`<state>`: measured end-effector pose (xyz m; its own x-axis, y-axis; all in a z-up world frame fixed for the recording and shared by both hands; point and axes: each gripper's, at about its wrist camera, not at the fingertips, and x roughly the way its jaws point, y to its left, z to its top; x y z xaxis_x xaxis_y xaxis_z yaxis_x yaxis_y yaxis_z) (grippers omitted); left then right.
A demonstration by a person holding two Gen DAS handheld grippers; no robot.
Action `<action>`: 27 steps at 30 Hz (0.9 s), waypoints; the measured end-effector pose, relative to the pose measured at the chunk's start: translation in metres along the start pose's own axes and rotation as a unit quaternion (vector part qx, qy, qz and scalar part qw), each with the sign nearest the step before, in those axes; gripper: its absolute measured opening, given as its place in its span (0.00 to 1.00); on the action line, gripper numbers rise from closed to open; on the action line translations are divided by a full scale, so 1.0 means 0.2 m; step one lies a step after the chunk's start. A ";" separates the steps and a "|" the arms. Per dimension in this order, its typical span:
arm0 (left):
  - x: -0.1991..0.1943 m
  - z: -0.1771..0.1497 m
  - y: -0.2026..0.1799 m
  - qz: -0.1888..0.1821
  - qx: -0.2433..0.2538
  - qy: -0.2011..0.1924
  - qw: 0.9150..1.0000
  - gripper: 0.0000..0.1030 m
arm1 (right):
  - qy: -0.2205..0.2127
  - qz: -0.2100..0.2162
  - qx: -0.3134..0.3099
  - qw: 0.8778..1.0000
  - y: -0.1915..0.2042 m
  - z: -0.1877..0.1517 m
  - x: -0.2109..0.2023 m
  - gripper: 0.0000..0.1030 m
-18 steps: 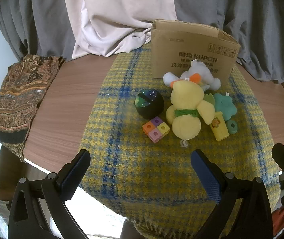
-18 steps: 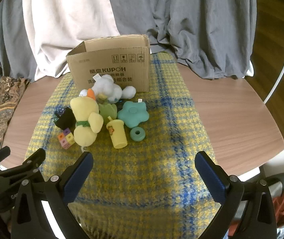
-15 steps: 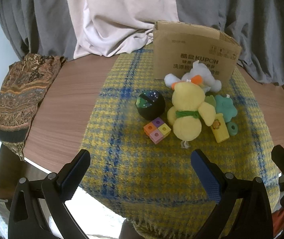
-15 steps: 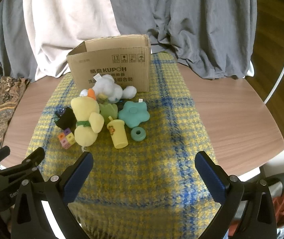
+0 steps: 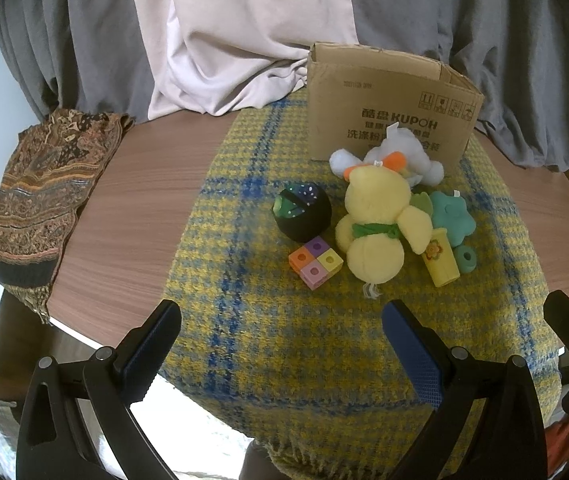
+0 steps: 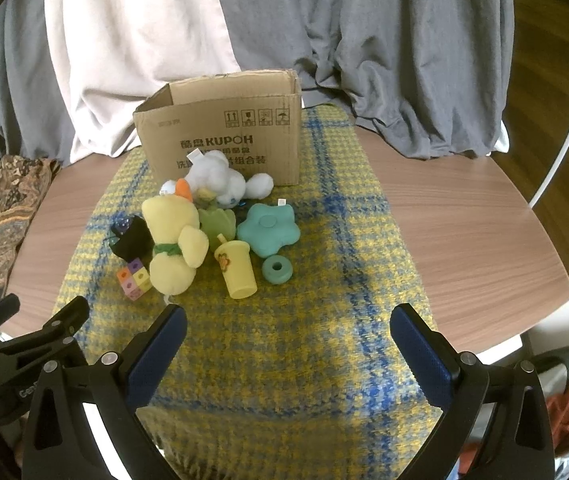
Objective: Organize objects
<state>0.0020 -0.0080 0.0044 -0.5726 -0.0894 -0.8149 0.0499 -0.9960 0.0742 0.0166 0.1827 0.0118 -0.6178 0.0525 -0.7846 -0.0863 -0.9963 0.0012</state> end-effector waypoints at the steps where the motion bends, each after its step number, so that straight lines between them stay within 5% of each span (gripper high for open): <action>1: 0.00 0.00 0.00 0.000 -0.001 0.000 1.000 1.00 | 0.000 0.000 0.000 1.000 0.00 0.00 0.00 0.99; 27: -0.01 0.01 0.02 0.014 -0.004 -0.007 1.000 1.00 | 0.009 0.004 0.011 1.000 -0.01 0.00 0.04 0.99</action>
<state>0.0013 -0.0122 0.0085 -0.5830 -0.1176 -0.8039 0.0728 -0.9931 0.0924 0.0124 0.1853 0.0060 -0.6050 0.0430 -0.7950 -0.0985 -0.9949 0.0211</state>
